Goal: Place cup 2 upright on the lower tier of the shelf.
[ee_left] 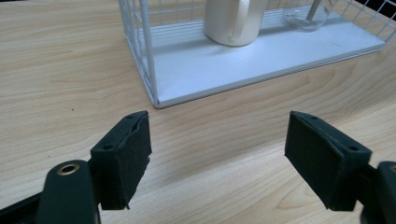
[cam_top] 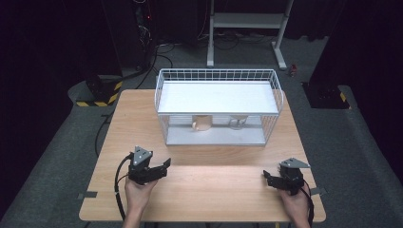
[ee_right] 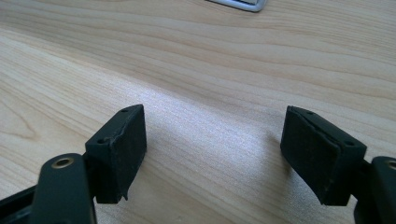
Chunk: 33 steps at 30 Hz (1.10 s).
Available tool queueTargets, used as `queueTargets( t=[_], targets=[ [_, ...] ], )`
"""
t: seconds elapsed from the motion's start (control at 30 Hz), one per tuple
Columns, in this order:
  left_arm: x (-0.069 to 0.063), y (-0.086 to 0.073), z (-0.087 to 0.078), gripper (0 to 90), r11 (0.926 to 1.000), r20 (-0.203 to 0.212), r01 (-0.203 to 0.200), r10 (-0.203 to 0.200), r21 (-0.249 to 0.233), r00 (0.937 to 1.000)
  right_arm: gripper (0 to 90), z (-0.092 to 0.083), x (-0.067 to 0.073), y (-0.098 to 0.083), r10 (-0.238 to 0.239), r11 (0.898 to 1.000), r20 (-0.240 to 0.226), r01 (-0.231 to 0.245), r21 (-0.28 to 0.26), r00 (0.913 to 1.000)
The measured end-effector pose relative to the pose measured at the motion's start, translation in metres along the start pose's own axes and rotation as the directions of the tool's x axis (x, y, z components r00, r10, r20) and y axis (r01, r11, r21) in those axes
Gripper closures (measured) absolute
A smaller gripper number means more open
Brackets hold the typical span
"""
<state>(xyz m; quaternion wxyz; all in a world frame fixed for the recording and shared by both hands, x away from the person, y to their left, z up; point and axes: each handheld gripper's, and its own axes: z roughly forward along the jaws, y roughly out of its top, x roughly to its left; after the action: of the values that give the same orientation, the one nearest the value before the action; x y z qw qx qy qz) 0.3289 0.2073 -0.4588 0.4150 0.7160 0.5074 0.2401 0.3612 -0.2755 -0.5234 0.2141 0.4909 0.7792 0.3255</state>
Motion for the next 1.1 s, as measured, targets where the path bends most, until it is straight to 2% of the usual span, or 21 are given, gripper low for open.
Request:
queueTargets(
  t=[0.27,0.43,0.7,0.8,1.0,1.07,1.1],
  targets=[
    [0.006,-0.016,0.006,22.8,0.9989,-0.023,0.022,-0.021,0.041,0.9995,22.5,0.000,0.000,0.000,0.000,1.000,0.000,0.000,0.000,1.0000],
    [0.010,-0.023,0.008,22.8,0.9982,-0.037,0.037,-0.035,0.047,0.9987,22.5,0.000,0.000,0.000,0.000,1.000,0.000,0.000,0.000,1.0000],
    [0.016,-0.032,0.019,22.9,0.9954,-0.078,0.059,-0.053,0.076,0.9956,22.5,0.000,0.000,0.000,0.000,1.000,0.000,0.000,0.000,1.0000],
    [0.016,-0.034,0.023,23.1,0.9949,-0.107,0.062,-0.053,0.080,0.9929,22.5,0.000,0.000,0.000,0.000,1.000,0.000,0.000,0.000,1.0000],
    [0.015,-0.037,0.032,23.1,0.9944,-0.146,0.030,-0.015,0.101,0.9892,22.5,0.000,0.000,0.000,0.000,1.000,0.000,0.000,0.000,1.0000],
    [0.013,-0.038,0.033,23.6,0.9948,-0.180,0.003,0.016,0.102,0.9835,22.5,0.000,0.000,0.000,0.000,1.000,0.000,0.000,0.000,1.0000],
    [0.013,-0.038,0.033,24.1,0.9948,-0.180,0.003,0.016,0.102,0.9835,22.5,0.000,0.000,0.000,0.000,1.000,0.000,0.000,0.000,1.0000]
  ],
)
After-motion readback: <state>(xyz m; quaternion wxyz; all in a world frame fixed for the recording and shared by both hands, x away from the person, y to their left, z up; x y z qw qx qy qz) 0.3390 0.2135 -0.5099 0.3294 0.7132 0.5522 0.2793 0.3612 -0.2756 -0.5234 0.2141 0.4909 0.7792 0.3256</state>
